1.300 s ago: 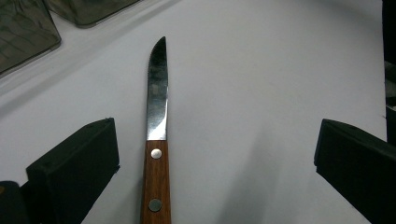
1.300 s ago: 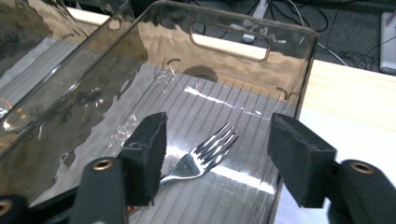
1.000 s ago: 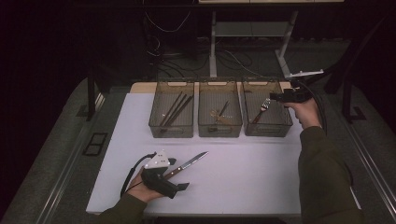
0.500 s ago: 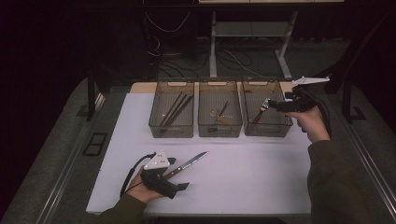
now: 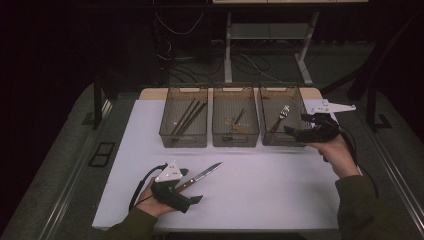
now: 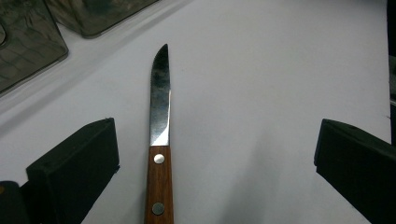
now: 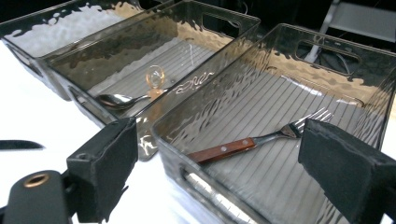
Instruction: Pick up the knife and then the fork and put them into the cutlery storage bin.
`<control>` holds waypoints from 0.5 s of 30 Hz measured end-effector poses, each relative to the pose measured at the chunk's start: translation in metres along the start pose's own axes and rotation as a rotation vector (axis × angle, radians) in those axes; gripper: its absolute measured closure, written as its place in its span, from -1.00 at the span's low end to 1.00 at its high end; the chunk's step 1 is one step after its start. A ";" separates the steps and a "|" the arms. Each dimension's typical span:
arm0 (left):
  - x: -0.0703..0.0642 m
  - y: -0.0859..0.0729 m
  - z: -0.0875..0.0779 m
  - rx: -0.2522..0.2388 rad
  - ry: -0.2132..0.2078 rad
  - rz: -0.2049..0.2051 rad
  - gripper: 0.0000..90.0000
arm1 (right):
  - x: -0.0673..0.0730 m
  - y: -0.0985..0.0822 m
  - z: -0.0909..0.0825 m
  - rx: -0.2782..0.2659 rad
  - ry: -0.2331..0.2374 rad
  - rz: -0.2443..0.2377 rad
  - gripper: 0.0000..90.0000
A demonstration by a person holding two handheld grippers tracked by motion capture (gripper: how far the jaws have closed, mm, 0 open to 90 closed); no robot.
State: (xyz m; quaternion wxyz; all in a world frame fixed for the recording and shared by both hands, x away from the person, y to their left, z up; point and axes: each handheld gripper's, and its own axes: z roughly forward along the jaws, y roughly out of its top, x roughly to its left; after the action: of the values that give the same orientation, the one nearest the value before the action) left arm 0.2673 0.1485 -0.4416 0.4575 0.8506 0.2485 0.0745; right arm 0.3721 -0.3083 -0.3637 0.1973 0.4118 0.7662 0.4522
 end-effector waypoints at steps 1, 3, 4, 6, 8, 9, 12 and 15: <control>0.000 0.000 0.000 0.001 0.000 0.001 -1.00 | 0.002 -0.002 -0.002 -0.003 0.010 0.000 -0.73; 0.000 0.000 0.000 0.002 0.000 0.002 -1.00 | 0.008 -0.009 -0.004 -0.011 0.010 -0.003 -0.73; 0.000 0.000 0.000 0.001 0.000 0.003 -1.00 | 0.011 -0.012 -0.005 -0.011 0.013 -0.006 -0.73; -0.001 0.000 0.000 -0.002 0.001 0.000 -1.00 | 0.016 -0.020 -0.007 -0.018 0.015 -0.003 -0.73; -0.001 0.000 0.000 -0.002 0.000 0.000 -1.00 | 0.020 -0.029 -0.008 -0.007 0.019 0.002 -0.73; 0.000 0.000 0.000 0.000 0.001 0.002 -1.00 | 0.021 -0.034 -0.009 -0.007 0.018 0.001 -0.73; 0.000 0.000 0.000 0.001 0.002 0.002 -1.00 | 0.026 -0.048 -0.011 -0.008 0.030 0.024 -0.73; 0.000 0.001 0.000 -0.002 0.002 0.001 -1.00 | 0.032 -0.061 -0.013 0.009 0.033 0.020 -0.73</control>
State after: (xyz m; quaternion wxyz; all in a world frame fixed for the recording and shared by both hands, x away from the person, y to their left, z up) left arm 0.2671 0.1481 -0.4407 0.4582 0.8501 0.2484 0.0758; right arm 0.3172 -0.3041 -0.4067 0.1781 0.4127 0.7674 0.4573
